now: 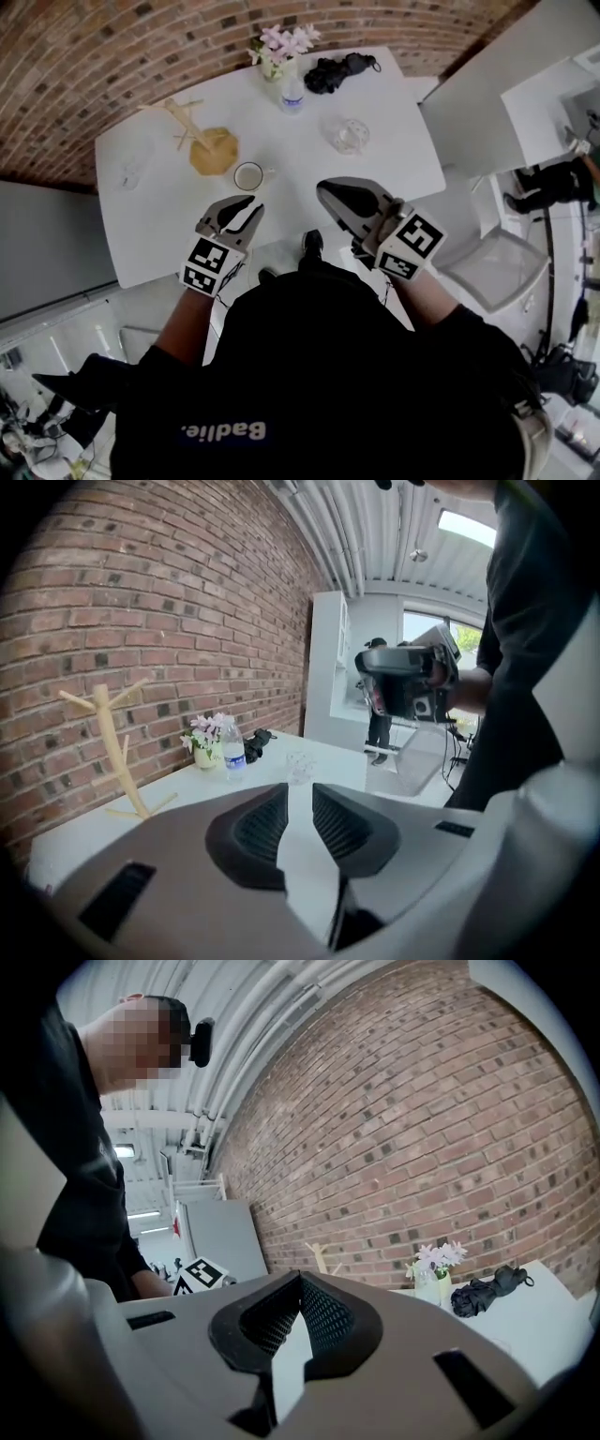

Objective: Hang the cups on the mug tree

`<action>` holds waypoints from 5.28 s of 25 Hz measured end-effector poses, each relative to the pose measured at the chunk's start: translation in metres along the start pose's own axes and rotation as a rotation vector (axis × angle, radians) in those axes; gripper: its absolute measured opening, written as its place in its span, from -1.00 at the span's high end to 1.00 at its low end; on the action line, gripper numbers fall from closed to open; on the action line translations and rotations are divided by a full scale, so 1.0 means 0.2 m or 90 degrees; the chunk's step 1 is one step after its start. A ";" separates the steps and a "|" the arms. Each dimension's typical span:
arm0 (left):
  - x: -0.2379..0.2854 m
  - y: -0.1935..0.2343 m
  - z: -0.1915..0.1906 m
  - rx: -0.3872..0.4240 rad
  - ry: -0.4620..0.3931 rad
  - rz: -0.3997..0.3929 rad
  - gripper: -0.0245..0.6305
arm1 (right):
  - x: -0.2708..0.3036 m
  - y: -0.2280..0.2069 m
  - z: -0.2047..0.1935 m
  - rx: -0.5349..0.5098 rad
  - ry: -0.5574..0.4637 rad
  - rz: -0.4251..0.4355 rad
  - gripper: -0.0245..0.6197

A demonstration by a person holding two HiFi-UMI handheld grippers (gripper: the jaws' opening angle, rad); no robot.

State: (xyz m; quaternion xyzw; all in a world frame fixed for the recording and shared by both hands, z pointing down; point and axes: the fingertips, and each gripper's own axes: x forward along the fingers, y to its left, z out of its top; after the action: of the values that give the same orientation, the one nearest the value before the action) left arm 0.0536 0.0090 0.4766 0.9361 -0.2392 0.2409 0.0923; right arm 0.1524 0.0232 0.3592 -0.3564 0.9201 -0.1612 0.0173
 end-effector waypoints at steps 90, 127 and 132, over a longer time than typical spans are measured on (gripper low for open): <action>-0.19 0.33 0.54 -0.031 -0.184 -0.407 0.76 | 0.52 -0.17 -0.06 0.041 0.079 0.054 0.22; -0.07 0.58 0.68 -0.146 -0.231 -0.310 0.42 | 0.80 -0.29 0.11 -0.021 0.092 0.153 0.01; -0.05 0.64 0.67 -0.175 -0.240 -0.304 0.40 | 0.85 -0.31 0.12 -0.019 0.084 0.150 0.01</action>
State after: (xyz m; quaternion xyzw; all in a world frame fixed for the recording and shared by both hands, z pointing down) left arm 0.0373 -0.1356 0.3629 0.9726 -0.0563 0.0006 0.2255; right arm 0.0697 -0.1384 0.3703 -0.2349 0.9570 -0.1675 -0.0301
